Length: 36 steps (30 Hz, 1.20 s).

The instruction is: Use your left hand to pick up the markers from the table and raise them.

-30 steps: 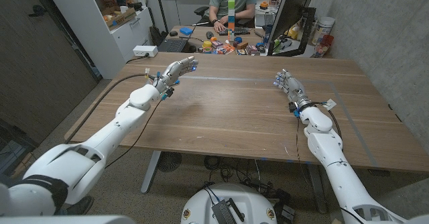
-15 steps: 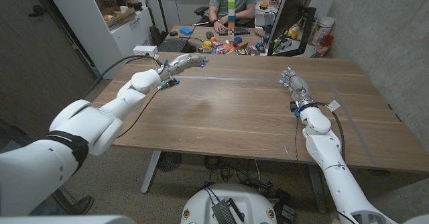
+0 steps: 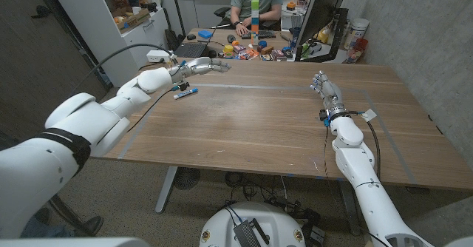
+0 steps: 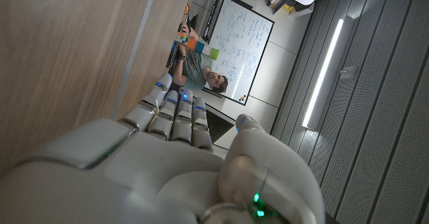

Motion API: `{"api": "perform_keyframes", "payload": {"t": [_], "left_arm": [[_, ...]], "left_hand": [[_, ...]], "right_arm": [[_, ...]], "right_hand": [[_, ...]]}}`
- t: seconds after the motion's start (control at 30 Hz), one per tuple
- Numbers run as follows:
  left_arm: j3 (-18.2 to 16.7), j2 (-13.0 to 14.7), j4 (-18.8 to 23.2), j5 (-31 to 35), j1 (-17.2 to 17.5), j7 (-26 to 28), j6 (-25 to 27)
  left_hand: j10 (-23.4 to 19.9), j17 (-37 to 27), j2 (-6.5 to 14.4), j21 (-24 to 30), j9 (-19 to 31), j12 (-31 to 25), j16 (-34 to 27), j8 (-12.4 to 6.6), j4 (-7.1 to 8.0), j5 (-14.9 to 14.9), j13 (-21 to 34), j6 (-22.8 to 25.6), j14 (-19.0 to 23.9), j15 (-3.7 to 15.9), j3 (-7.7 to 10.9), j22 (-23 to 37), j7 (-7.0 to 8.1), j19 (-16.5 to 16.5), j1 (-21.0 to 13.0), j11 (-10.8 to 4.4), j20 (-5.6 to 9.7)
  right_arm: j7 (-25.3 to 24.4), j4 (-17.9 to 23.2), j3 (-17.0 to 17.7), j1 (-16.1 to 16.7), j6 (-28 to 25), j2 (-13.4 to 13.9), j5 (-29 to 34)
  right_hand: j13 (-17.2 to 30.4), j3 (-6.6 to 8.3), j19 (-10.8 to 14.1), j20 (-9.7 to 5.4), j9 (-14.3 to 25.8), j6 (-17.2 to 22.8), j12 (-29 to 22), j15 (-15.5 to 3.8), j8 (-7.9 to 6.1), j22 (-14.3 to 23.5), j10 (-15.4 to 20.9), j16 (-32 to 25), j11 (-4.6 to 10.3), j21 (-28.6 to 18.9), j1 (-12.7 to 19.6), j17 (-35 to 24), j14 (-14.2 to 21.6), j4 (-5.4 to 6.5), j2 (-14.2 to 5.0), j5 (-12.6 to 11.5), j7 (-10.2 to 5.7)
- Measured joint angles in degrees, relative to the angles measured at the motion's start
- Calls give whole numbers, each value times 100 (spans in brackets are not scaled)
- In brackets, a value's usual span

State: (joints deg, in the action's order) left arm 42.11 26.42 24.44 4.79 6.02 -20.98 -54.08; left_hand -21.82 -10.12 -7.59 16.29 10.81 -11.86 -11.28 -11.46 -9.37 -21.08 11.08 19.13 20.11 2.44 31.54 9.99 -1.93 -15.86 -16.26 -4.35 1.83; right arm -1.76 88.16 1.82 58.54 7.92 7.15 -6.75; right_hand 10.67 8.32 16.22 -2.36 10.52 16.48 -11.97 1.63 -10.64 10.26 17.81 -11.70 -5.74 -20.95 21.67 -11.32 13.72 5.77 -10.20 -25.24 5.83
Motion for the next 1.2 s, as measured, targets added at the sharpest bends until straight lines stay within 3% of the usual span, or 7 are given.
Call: {"api": "perform_keyframes", "payload": {"t": [0.2,0.23,0.53,0.77,0.8,1.0,1.2], "left_arm": [[0,0,0,624,0,665,-425],[328,314,177,739,-162,804,-508],[563,676,429,1237,-229,1427,-819],[596,919,723,1468,-152,1654,-753],[595,1149,1041,1504,-48,1672,-709],[529,1492,1531,1657,138,1765,-452],[529,1492,1531,1824,138,1883,-259]], "left_hand": [[7,0,-9,-21,0,0,0,0,-58,-56,0,-52,71,12,59,0,52,-60,-189,-69,21],[7,0,-14,-42,0,0,0,0,-60,-75,0,-72,75,16,60,0,72,-60,-214,-69,21],[-15,-1,-8,-85,27,0,0,0,-130,-183,0,-125,130,17,182,0,125,-133,-595,-152,10],[-14,-1,-47,-87,27,0,0,0,-140,-204,0,-120,176,9,235,0,146,-162,-785,-213,-19],[-14,-2,-53,-88,27,0,0,0,-145,-219,0,-112,176,9,244,0,154,-162,-791,-213,-19],[7,-2,-98,-127,26,0,0,0,-160,-288,18,-153,195,-10,293,0,195,-234,-1021,-233,-92],[-14,-2,-137,-148,26,0,0,0,-168,-315,27,-184,226,21,315,0,226,-234,-1176,-274,-92]], "right_arm": [[0,55,-21,15,0,-17,0],[-95,66,-29,20,-11,-24,69],[-211,179,-76,81,-50,-62,158],[-265,249,-92,133,-73,-86,195],[-265,258,-93,140,-73,-89,195],[-359,307,-97,166,-97,-98,259],[-390,344,-97,186,-124,-98,281]], "right_hand": [[0,0,0,0,0,0,0,0,0,0,0,0,0,0,0,0,0,0,0,0,0],[0,0,0,0,0,0,0,0,0,0,0,0,0,0,0,0,0,0,0,0,0],[0,0,0,0,0,0,0,0,0,0,0,0,0,0,0,0,0,0,0,0,0],[1,0,0,0,0,6,0,0,0,0,0,0,0,0,0,0,0,0,0,0,-6],[1,0,0,0,0,22,0,0,0,0,0,0,0,0,0,0,0,0,0,0,-22],[1,0,0,0,0,32,0,0,0,0,31,0,31,0,0,0,0,0,0,0,-32],[1,0,0,0,0,31,0,0,0,0,31,0,31,44,0,0,0,0,0,0,-31]]}}
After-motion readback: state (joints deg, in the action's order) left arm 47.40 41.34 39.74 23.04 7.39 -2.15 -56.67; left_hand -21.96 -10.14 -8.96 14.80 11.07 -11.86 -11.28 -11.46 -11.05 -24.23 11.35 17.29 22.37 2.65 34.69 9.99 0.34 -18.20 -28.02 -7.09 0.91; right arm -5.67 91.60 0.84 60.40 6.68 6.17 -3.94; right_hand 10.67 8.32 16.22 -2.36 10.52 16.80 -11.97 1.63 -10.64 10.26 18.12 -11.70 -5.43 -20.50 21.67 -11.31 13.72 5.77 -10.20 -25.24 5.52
